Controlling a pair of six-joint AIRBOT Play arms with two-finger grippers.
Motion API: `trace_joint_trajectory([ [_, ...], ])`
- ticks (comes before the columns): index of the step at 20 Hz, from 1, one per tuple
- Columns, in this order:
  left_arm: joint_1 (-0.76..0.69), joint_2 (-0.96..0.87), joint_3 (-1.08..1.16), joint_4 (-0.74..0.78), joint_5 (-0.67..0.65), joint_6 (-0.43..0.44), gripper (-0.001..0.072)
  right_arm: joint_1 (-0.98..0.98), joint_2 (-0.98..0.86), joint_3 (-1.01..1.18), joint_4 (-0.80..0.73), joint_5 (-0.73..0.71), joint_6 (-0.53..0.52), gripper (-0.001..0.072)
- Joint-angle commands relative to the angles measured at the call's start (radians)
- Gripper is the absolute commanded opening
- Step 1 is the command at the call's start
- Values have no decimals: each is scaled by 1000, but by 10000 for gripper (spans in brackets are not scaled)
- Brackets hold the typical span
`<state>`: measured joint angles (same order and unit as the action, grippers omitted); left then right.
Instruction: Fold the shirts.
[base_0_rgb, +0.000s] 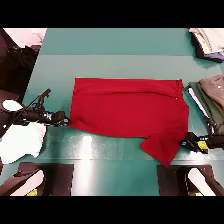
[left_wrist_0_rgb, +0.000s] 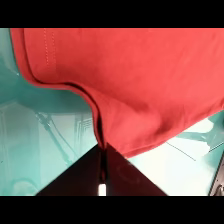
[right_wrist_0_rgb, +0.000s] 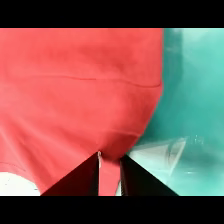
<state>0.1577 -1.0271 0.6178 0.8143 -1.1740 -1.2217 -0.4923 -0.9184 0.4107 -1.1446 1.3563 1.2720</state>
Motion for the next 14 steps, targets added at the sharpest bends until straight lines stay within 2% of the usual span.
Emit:
trace_joint_trajectory([
  [1,0,1,1,0,-4,1,25,0,2,2,19,10,-7,14],
  [4,0,1,2,33,-68,28,24,0,52,30,-15,63,-25,12],
  [7,0,16,-2,160,-157,16,23,0,175,113,-121,153,-15,12],
  [11,0,198,-54,308,-230,-68,23,0,322,180,-195,200,-14,12],
  [14,0,311,-76,276,-304,-121,24,6,376,222,-182,196,-11,12],
])
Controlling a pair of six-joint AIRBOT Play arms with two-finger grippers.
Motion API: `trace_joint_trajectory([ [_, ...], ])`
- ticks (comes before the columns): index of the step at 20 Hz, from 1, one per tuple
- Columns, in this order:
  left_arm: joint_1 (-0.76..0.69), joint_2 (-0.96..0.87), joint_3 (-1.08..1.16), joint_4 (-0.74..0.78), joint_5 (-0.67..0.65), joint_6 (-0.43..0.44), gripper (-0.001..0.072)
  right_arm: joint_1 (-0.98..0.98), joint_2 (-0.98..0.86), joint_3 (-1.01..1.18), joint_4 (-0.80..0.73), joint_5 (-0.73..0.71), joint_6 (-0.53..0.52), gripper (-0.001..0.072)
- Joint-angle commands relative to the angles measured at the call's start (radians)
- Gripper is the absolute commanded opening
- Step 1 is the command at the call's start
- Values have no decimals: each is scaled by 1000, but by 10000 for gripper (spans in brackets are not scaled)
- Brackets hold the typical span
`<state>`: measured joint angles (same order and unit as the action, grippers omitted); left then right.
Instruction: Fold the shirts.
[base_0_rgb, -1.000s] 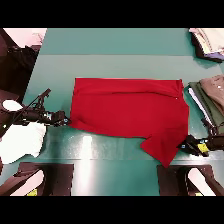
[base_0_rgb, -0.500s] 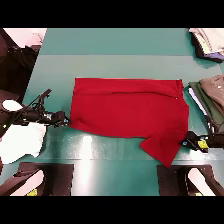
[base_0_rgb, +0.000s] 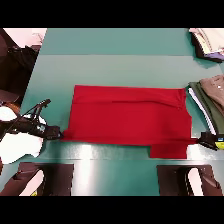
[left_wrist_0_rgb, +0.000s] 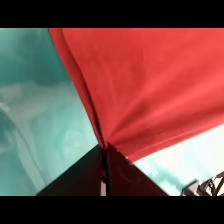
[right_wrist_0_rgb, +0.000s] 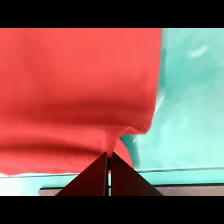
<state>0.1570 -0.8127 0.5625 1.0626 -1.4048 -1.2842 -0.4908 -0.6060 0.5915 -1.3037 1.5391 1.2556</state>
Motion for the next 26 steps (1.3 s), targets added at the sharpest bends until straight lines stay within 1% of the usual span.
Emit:
trace_joint_trajectory([
  [1,1,110,-18,-30,-64,-62,24,30,64,59,-24,5,10,12],
  [3,1,103,4,-137,-2,-62,23,110,29,106,-23,-13,13,11],
  [6,1,24,91,-143,110,-58,23,268,-101,190,-27,-106,56,11],
  [10,1,-175,239,-148,216,-43,23,415,-348,336,-33,-230,106,11],
  [13,1,-346,356,-172,259,-43,24,435,-517,463,-31,-275,114,11],
  [15,1,-454,424,-205,283,-42,24,434,-611,539,-30,-282,114,12],
  [19,1,-632,550,-224,323,-42,24,434,-765,669,-24,-282,116,12],
  [21,-14,-699,598,-246,332,-38,25,435,-834,726,4,-280,116,12],
  [22,-31,-726,618,-247,349,-16,24,435,-866,752,13,-282,116,13],
  [25,-78,-763,659,-248,455,2,27,432,-941,814,86,-290,117,14],
  [26,-80,-762,667,-251,499,0,106,428,-961,832,116,-299,117,15],
])
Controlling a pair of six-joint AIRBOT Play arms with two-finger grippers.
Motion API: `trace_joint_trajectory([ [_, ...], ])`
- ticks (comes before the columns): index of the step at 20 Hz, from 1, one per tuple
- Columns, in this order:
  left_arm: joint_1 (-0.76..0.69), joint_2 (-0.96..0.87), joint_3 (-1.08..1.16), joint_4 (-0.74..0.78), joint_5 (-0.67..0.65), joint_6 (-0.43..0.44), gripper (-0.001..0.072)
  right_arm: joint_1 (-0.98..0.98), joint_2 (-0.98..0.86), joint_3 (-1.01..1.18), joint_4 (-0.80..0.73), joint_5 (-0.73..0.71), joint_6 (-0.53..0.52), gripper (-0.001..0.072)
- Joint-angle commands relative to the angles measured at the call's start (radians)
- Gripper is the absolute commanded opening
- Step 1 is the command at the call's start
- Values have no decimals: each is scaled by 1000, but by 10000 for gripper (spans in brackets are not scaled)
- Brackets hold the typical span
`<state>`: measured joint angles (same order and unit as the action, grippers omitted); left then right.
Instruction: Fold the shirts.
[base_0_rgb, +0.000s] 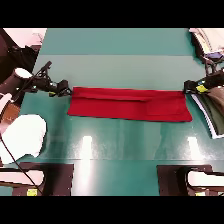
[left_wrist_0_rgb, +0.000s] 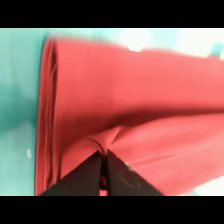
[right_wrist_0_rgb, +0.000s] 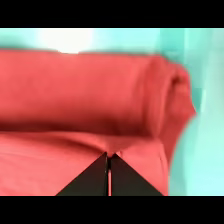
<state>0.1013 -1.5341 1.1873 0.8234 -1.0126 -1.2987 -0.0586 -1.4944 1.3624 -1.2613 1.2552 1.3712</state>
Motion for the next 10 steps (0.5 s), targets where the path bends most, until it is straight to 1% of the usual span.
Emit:
trace_joint_trajectory([
  [1,-24,-41,55,-21,141,-7,382,-8,-90,79,112,-27,2,36],
  [2,-20,-41,72,-20,158,-40,529,-16,-103,97,147,-35,1,224],
  [3,-18,-40,92,-21,156,-56,546,-26,-114,114,182,-42,1,427],
  [4,-18,-40,116,-21,137,-60,545,-39,-120,130,222,-33,1,460],
  [6,-18,-40,160,-21,42,-56,544,-75,-107,134,248,21,-6,459],
  [8,-18,-39,180,-21,-60,-55,529,-123,-73,91,247,96,-55,458],
  [9,-21,-38,180,-22,-97,-51,325,-152,-50,50,246,119,-79,458],
  [10,-26,-38,180,-25,-122,-25,103,-183,-29,7,246,129,-102,458],
])
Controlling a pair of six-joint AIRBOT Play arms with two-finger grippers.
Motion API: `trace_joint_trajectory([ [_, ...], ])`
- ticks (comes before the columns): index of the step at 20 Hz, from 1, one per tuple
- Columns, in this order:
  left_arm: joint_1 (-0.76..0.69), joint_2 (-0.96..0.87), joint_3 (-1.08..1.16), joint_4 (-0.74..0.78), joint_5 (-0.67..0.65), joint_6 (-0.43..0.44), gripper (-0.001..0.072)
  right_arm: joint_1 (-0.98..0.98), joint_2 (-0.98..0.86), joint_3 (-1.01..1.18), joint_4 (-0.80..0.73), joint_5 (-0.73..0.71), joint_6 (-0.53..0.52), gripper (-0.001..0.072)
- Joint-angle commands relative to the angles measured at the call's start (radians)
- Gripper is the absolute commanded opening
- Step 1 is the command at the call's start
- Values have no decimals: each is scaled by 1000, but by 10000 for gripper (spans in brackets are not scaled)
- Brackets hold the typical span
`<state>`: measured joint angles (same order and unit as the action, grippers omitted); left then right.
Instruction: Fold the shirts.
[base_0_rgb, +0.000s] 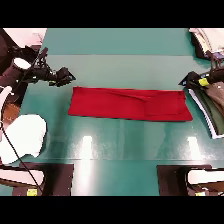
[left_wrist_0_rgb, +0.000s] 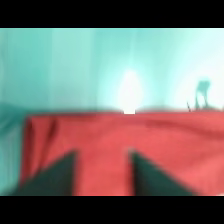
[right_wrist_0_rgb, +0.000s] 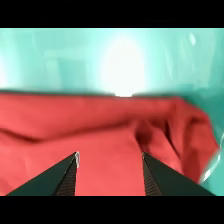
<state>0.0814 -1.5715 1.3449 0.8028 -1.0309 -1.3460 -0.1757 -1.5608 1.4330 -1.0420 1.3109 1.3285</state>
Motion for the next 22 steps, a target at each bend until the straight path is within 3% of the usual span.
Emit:
trace_joint_trajectory([
  [1,-18,-1,22,-3,-122,45,33,-97,53,-108,27,72,-70,458],
  [2,-34,-1,22,-3,-133,44,33,-132,63,-152,29,71,-76,459],
  [3,-56,-1,22,-3,-140,44,33,-167,66,-190,31,70,-83,508],
  [4,-80,-1,22,-3,-142,44,33,-196,61,-219,30,69,-89,633],
  [11,-243,-1,22,-2,-135,43,33,-253,-77,-243,112,87,-224,618],
  [16,-277,-1,22,-3,-136,36,33,-158,-148,-205,126,102,-240,610],
  [19,-279,-1,22,-3,-136,36,32,-110,-162,-205,126,103,-246,521],
  [22,-279,-2,22,-3,-133,-16,24,-94,-161,-205,128,108,-264,127],
])
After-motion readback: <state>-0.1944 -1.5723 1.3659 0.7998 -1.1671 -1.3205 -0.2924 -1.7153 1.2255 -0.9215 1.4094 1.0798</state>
